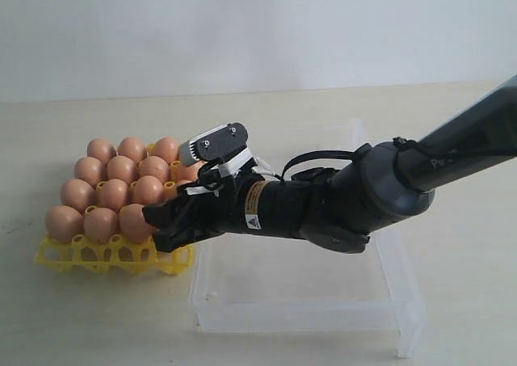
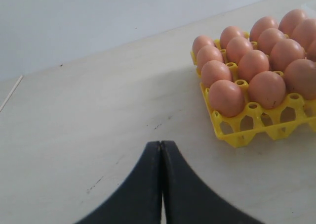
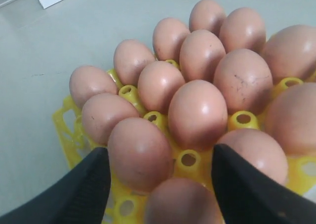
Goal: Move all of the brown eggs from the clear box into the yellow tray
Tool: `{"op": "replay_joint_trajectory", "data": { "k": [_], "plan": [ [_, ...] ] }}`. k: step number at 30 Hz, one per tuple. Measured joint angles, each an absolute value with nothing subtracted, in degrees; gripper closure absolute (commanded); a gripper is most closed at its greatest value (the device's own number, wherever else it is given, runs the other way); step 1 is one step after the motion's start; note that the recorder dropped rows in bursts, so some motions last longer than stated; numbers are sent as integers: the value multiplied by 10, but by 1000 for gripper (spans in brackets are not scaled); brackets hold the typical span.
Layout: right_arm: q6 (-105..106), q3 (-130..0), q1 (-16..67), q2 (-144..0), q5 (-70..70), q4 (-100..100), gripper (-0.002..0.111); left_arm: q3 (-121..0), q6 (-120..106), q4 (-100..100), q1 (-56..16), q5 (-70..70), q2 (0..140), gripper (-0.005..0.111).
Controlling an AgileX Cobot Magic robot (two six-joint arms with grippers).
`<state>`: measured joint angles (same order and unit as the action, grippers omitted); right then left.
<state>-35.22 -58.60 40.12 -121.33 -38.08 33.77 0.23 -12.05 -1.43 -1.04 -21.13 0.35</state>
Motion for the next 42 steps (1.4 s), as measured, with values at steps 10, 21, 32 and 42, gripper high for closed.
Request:
{"op": "replay_joint_trajectory", "data": {
  "k": [10, 21, 32, 42],
  "plan": [
    [-264, -579, 398, -931, 24, 317, 100, 2, -121, -14, -10, -211, 3, 107],
    [-81, -353, 352, -638, -20, 209, 108, 2, -121, -14, -10, -211, 3, 107],
    [-82, -201, 229, -379, 0, 187, 108, 2, -121, -14, -10, -211, 3, 107],
    [-85, -52, 166, -181, 14, 107, 108, 2, -121, -14, -10, -211, 3, 107]
  ]
}}
